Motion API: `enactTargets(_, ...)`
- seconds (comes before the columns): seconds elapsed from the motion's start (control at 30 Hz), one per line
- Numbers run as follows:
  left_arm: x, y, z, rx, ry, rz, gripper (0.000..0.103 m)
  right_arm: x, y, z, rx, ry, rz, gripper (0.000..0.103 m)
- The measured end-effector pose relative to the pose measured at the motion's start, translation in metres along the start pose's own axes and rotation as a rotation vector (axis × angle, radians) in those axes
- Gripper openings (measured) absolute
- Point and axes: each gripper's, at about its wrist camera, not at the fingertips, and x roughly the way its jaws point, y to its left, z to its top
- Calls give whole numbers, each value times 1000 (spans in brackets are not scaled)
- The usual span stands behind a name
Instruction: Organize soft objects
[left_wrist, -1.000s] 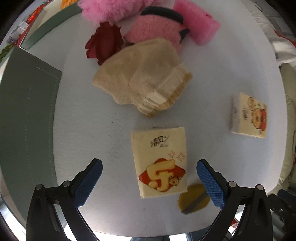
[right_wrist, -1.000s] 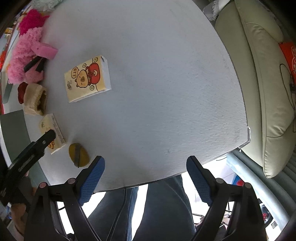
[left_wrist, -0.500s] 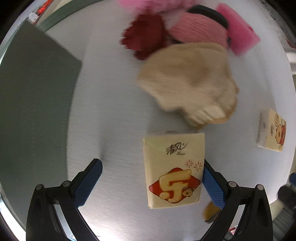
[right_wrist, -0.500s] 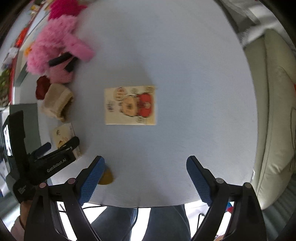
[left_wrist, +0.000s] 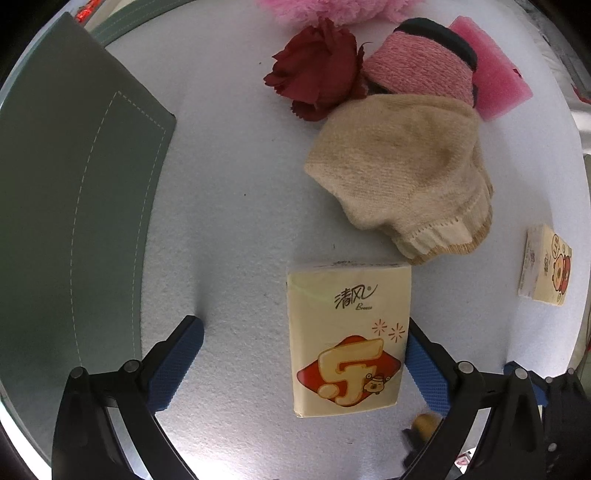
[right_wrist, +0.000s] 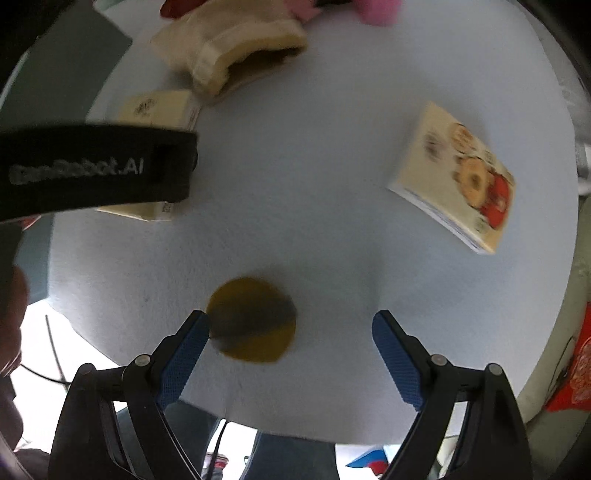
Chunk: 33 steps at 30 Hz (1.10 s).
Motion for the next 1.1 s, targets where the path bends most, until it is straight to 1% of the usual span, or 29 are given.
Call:
enactTargets(0.03, 0, 4, 2, -1, 0, 0, 103, 1, 3, 2, -2, -3, -5, 101)
enactTargets(0.07, -2, 13, 10, -2, -1, -1, 103, 3, 6, 3, -7, -7, -12, 101)
enactTargets(0.1, -2, 15, 11, -2, -2, -1, 103, 4, 8, 4, -6, -12, -22, 103)
enactTargets(0.17, -2, 17, 10, -2, -4, -1, 103, 6, 8, 6, 17, -28, -53, 103)
enactTargets(0.3, -4, 19, 10, -1, -8, -1, 103, 5, 10, 10, 20, -23, -54, 103)
enactTargets(0.37, -4, 19, 10, 0, -12, 3, 103, 6, 11, 12, 25, -9, -53, 103)
enactTargets(0.4, -4, 19, 10, 0, -9, 3, 103, 2, 4, 16, 29, -1, -52, 103)
enactTargets(0.5, 0, 18, 12, -12, 19, 6, 103, 5, -2, 19, 45, 30, -48, 101)
enactTargets(0.57, 0, 18, 14, -16, 33, 5, 102, 5, -2, 15, 56, 34, -46, 95)
enactTargets(0.63, -3, 15, 13, -3, 26, 0, 95, 0, -4, 13, 71, 26, -40, 79)
enactTargets(0.67, -5, 13, 13, 8, 20, 0, 87, -3, -5, 13, 77, 20, -36, 74)
enactTargets(0.7, -8, 10, 13, 26, 12, 1, 78, -6, -7, 13, 81, 17, -32, 63)
enactTargets(0.73, -11, 8, 12, 45, 6, 2, 72, -9, -9, 14, 84, 12, -27, 52)
enactTargets(0.77, -14, 5, 12, 64, 1, 2, 57, -11, -11, 15, 87, 10, -17, 51)
enactTargets(0.8, -17, 3, 11, 82, -2, 3, 54, -11, -13, 15, 95, 18, -4, 50)
enactTargets(0.83, -18, 2, 11, 92, 8, -7, 54, -12, -17, 16, 109, 23, 8, 50)
enactTargets(0.87, -18, 3, 11, 93, 16, -22, 54, -19, -22, 28, 124, 25, 16, 50)
enactTargets(0.97, -21, 5, 6, 97, 28, -33, 54, -27, -35, 27, 180, 18, 50, 49)
enactTargets(1.1, -30, 6, -7, 123, 31, -49, 54, -39, -61, 20, 218, 19, 74, 49)
